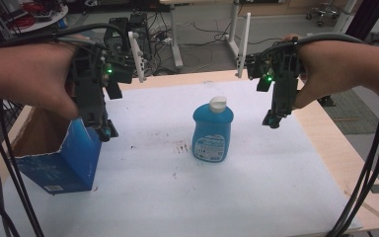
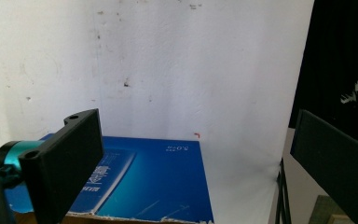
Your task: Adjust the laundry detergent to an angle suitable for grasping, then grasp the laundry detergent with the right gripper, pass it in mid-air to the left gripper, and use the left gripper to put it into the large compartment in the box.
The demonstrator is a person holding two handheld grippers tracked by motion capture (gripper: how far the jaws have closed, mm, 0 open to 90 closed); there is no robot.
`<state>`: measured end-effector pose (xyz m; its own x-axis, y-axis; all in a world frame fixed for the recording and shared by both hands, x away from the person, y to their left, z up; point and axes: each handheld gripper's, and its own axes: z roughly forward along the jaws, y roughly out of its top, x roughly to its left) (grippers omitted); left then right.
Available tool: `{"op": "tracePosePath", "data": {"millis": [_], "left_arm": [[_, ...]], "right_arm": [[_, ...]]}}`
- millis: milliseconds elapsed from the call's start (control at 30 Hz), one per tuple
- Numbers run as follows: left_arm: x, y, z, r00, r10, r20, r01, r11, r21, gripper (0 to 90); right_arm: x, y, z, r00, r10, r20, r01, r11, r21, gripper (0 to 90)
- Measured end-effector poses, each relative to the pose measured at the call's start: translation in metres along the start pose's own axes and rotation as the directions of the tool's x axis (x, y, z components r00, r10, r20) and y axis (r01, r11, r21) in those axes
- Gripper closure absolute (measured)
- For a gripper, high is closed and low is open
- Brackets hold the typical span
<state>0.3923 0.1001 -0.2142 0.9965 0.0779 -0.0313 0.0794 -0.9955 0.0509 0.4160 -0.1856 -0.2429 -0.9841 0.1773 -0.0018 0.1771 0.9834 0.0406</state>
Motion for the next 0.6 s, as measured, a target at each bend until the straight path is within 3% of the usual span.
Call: {"op": "tracePosePath", "data": {"millis": [600], "left_arm": [[-0.0007, -0.0064, 0.0019, 1.0000, -0.004, 0.009, 0.004, 1.0000, -0.005, 2.4]], "right_arm": [[-0.0011, 0.0054, 0.0032, 1.0000, 0.000, 0.001, 0.000, 1.000, -0.009, 1.5]]}}
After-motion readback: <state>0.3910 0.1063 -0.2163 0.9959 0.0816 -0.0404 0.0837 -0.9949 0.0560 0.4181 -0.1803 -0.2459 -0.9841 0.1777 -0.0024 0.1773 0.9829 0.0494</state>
